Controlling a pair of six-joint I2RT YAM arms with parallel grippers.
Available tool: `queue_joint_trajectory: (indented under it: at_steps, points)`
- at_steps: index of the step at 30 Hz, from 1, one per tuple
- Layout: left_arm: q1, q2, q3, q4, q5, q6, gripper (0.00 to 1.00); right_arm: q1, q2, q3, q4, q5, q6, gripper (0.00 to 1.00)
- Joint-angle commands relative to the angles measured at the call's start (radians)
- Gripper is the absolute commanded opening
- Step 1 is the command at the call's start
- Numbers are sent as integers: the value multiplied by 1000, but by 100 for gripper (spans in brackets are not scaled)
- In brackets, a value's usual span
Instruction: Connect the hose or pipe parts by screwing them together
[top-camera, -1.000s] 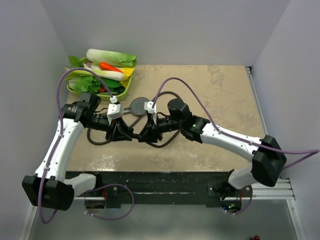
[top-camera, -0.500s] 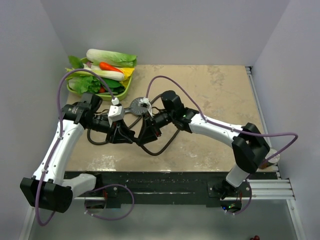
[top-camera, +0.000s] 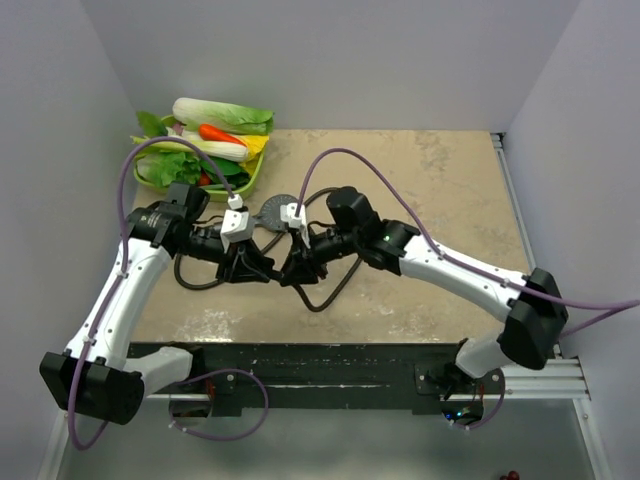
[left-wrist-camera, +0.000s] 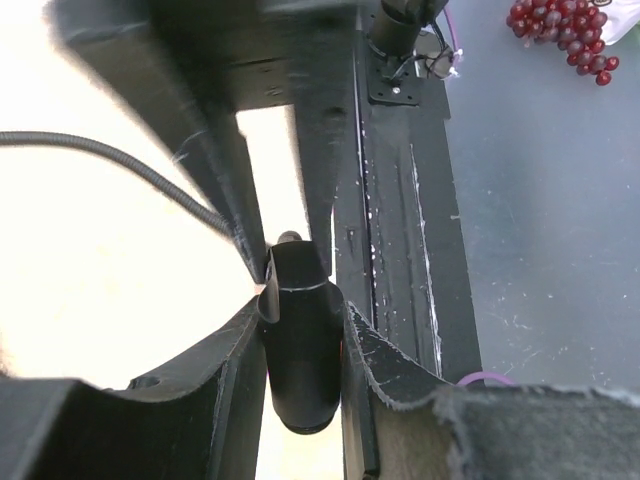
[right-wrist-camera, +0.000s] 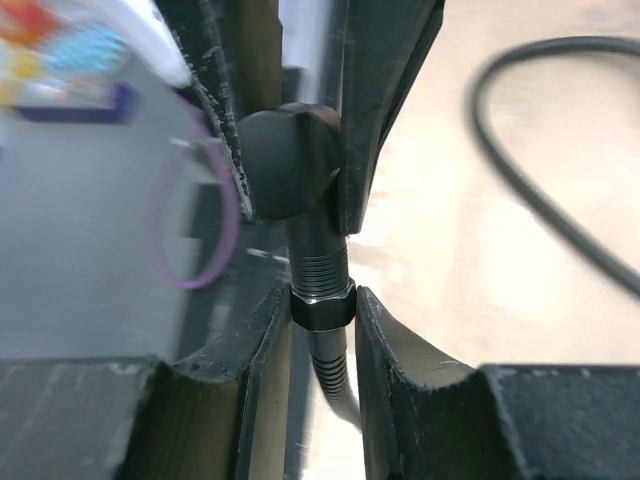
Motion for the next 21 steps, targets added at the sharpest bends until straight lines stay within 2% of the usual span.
queue_joint_trajectory:
  at_steps: [1,2,7,12,21]
  points:
    - [-24,31,15,-54,-45,-11,0,106,-146,-10,54,443,-290,0]
    - [-25,34,30,-54,-41,-17,0,128,-151,-28,34,547,-309,0]
    - [-25,54,98,-54,-16,-68,0,252,-161,-100,18,762,-384,0]
    - [-25,57,89,-54,-2,-85,0,333,-181,-146,107,981,-451,0]
    - [-32,46,66,-56,-22,-85,0,387,-191,-165,167,1126,-525,0]
